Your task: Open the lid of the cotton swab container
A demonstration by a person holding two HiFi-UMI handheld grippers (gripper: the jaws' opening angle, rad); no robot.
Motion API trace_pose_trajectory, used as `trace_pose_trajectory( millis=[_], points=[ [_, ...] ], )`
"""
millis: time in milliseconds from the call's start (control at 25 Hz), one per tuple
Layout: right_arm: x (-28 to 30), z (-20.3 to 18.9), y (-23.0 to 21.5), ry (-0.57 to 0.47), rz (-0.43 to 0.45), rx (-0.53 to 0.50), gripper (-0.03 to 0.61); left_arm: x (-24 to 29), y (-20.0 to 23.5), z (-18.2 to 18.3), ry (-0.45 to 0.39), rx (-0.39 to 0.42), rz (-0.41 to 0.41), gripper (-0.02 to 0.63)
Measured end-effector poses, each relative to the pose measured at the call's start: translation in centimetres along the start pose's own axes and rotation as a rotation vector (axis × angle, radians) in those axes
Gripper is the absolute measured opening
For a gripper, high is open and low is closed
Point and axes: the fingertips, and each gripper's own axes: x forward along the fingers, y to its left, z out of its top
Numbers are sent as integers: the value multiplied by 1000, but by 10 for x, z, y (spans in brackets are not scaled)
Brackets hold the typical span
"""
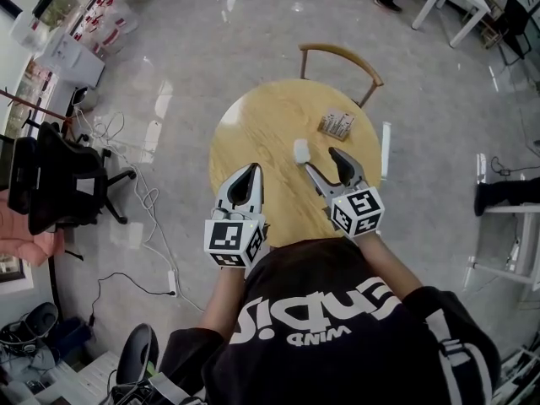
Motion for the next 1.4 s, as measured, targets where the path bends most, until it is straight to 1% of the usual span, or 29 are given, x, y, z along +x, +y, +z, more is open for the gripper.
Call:
trace_pose_trajectory(
  millis=[160, 400, 680, 920, 1400],
  points=[
    [16, -18, -9, 32, -14, 22, 264, 1, 6, 0, 7, 14, 7, 9],
    [36, -49, -18, 86, -35, 65, 267, 2, 14, -1, 13, 15, 13, 9],
    [58, -82, -25, 161, -55, 58, 273, 4, 20, -4, 33, 11, 10, 9],
    [72, -107, -27, 219, -71, 52, 276, 3, 26, -2, 31, 7, 21, 9],
    [94, -150, -41, 285, -118, 38, 291, 9, 24, -11, 58, 2, 21, 9]
  ],
)
